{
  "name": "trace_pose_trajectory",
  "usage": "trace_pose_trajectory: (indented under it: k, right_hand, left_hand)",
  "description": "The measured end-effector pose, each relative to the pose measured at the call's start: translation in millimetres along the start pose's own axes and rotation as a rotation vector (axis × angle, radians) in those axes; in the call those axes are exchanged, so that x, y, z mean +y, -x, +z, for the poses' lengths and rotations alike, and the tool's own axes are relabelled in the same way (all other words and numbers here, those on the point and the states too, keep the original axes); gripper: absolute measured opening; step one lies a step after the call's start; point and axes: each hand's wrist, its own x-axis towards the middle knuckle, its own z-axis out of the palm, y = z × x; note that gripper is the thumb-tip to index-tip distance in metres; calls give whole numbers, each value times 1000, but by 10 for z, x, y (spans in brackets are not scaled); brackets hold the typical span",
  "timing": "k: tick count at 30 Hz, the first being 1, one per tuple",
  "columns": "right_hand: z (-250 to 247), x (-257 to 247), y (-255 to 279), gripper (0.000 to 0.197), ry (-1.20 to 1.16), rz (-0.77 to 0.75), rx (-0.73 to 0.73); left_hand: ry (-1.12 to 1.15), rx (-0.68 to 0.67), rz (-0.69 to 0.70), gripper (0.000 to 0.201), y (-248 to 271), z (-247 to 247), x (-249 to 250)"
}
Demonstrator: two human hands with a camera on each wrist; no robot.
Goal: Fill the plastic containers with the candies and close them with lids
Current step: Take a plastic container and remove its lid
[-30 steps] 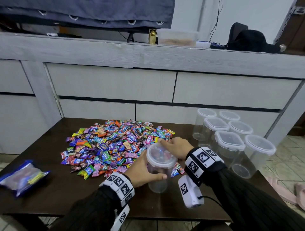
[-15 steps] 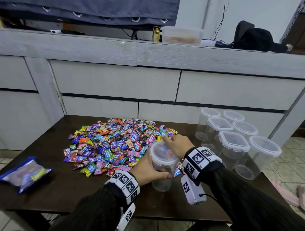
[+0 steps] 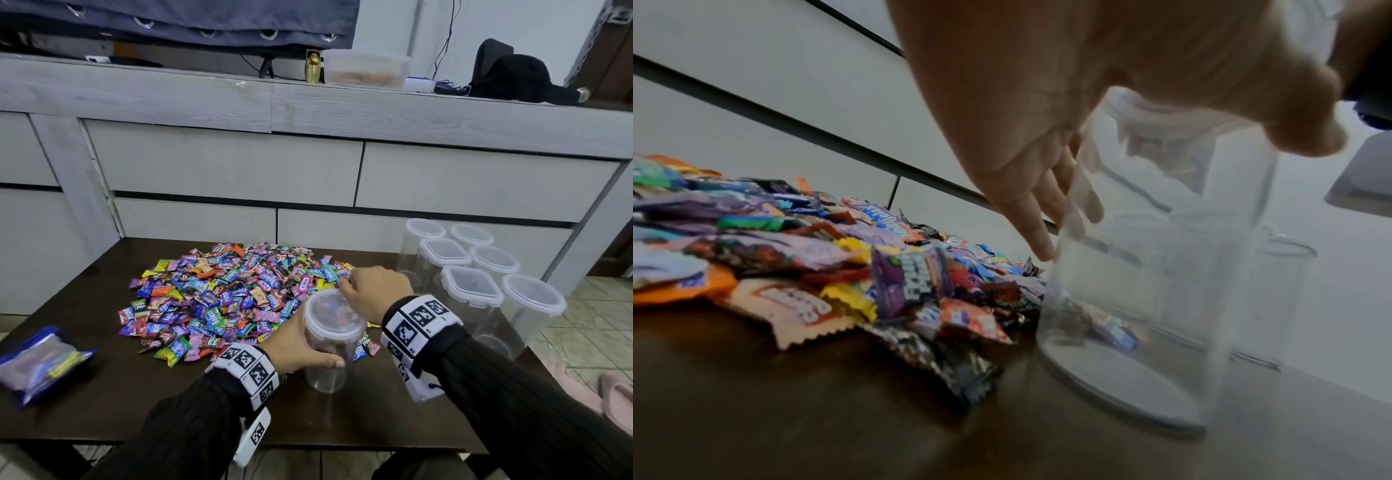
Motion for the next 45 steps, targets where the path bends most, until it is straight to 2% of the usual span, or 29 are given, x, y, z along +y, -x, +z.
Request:
trace_pose_trajectory:
  k: [1, 3, 7, 10, 12, 15, 17, 19, 20, 22, 27, 30, 34, 36, 39, 41, 45]
  right_hand:
    - [-55, -29, -2, 37, -4, -128, 34]
    - [-132, -117, -12, 30, -73, -338, 4]
    - [-93, -402, -38, 32, -96, -485, -136]
    - [-21, -615, -56, 36, -50, -567, -285]
    - [-10, -676, -78, 38, -29, -560, -335]
    - [34, -644, -94, 43, -38, -429, -282]
    - [33, -572, -92, 41, -18, -344, -258]
    - [10, -492, -115, 32, 2, -281, -264]
    - [-2, -454, -134, 29, 20, -272, -275]
    - [-8, -409, -152, 28, 55, -259, -304]
    - [36, -434, -134, 25, 106, -266, -342]
    - [11, -444, -133, 31, 51, -195, -269]
    - [-47, -391, -30, 42, -126, -72, -210]
    - [-46, -337, 84, 54, -98, -107, -188]
    - [-15, -247, 288, 66, -94, -182, -153]
    - [10, -217, 375, 59, -116, -216, -163]
    - [-65, -215, 393, 46, -153, -262, -88]
  left_hand:
    - [6, -43, -11, 93, 0, -28, 11]
    - [4, -127, -37, 81, 10, -68, 22]
    - [-59, -148, -88, 73, 29, -93, 29]
    - [-148, -201, -103, 47, 29, -118, 41]
    - [-182, -232, -103, 36, 30, -137, 50]
    - [-163, -250, -66, 23, 21, -141, 51]
    - [-32, -177, -68, 42, 33, -110, 49]
    - [86, -107, -42, 85, 52, -52, 34]
    - [100, -84, -15, 98, 45, -13, 21]
    - [77, -58, 30, 106, 13, 91, -1]
    - [-39, 42, 43, 84, -5, 239, -42]
    - [-70, 36, 52, 75, -26, 210, -47]
    - [3, 33, 84, 81, -50, 191, -75]
    - [-3, 31, 101, 78, -47, 193, -77]
    - [-16, 28, 94, 63, -59, 183, -76]
    - [-19, 22, 96, 60, -71, 163, -72]
    - [-44, -23, 92, 74, -86, 130, -53]
